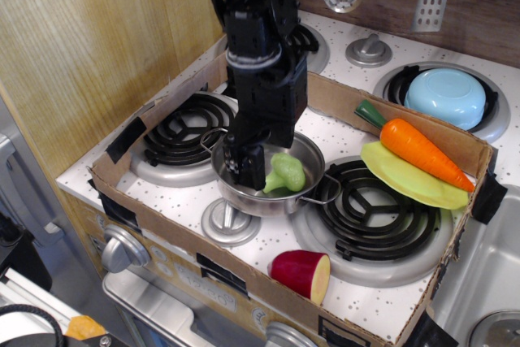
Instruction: Take broccoli out of pan
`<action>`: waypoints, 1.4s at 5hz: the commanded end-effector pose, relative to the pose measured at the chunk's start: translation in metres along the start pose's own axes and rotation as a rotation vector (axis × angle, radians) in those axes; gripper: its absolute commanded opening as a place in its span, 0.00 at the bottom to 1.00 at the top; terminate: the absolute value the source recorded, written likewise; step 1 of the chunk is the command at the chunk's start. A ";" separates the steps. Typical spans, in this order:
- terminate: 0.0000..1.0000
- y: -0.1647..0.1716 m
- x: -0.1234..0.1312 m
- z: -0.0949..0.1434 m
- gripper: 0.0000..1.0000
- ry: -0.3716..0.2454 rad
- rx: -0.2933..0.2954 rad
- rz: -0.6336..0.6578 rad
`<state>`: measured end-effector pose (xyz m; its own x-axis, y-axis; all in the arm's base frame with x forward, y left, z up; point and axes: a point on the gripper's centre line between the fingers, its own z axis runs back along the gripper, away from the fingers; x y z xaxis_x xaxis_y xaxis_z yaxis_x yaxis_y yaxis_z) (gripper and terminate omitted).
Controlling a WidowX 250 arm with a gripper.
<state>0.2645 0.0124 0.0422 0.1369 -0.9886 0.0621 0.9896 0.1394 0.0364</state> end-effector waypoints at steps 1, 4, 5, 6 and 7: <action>0.00 0.013 0.004 -0.010 1.00 -0.042 0.040 -0.014; 0.00 0.019 0.004 -0.015 0.00 -0.062 0.031 -0.026; 0.00 0.021 0.000 0.006 0.00 -0.053 0.013 -0.017; 0.00 0.025 -0.003 0.046 0.00 -0.064 -0.049 0.117; 0.00 0.030 -0.012 0.076 0.00 -0.033 -0.061 0.174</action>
<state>0.2773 0.0279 0.0997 0.3088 -0.9475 0.0836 0.9482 0.2997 -0.1054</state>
